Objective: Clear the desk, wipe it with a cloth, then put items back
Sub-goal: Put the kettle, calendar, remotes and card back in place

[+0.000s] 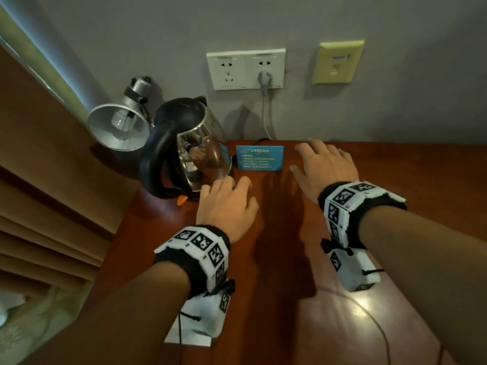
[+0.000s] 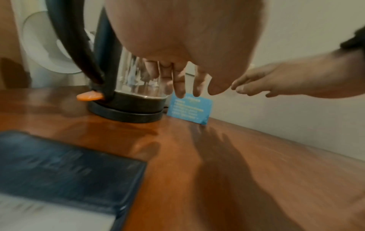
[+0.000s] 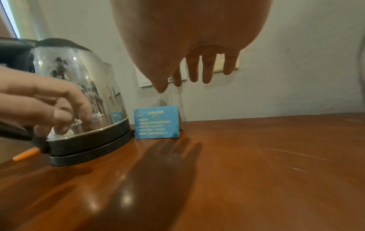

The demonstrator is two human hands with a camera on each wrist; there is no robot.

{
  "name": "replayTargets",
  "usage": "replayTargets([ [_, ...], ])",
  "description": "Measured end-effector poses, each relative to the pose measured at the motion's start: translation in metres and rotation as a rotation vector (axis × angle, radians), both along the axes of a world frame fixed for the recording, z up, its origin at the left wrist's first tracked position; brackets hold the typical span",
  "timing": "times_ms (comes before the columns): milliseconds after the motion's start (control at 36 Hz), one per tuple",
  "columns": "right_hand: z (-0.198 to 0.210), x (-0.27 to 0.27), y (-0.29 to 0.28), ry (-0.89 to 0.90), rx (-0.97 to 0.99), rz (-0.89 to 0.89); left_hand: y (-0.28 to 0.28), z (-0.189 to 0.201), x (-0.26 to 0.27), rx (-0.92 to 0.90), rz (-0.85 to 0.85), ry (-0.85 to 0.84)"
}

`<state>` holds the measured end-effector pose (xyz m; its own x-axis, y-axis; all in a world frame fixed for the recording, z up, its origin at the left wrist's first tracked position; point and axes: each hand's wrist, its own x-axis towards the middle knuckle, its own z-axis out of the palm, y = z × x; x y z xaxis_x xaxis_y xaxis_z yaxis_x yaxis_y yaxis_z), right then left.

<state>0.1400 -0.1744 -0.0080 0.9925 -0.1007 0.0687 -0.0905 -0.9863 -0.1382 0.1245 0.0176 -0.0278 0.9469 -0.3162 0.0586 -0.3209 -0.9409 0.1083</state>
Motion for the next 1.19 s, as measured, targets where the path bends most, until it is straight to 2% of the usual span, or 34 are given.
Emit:
replayTargets([
  [222, 0.010, -0.045, -0.058, 0.046, 0.015, -0.072, -0.063, 0.026, 0.001, -0.009, -0.075, -0.047],
  [500, 0.011, -0.146, -0.173, 0.087, 0.004, -0.275, -0.205, 0.035, -0.045, -0.040, -0.275, -0.021],
  [778, 0.001, -0.275, -0.304, 0.191, -0.064, -0.530, -0.352, 0.022, -0.123, -0.049, -0.472, 0.050],
  [889, -0.003, -0.317, -0.341, 0.196, -0.054, -0.642, -0.395, 0.016, -0.150, -0.061, -0.501, 0.149],
  [1028, -0.014, -0.349, -0.375, 0.213, 0.011, -0.777, -0.436, 0.000, -0.175, -0.104, -0.493, 0.317],
  [1194, -0.028, -0.363, -0.392, 0.225, 0.019, -0.798, -0.460, -0.019, -0.194, 0.019, -0.529, 0.303],
])
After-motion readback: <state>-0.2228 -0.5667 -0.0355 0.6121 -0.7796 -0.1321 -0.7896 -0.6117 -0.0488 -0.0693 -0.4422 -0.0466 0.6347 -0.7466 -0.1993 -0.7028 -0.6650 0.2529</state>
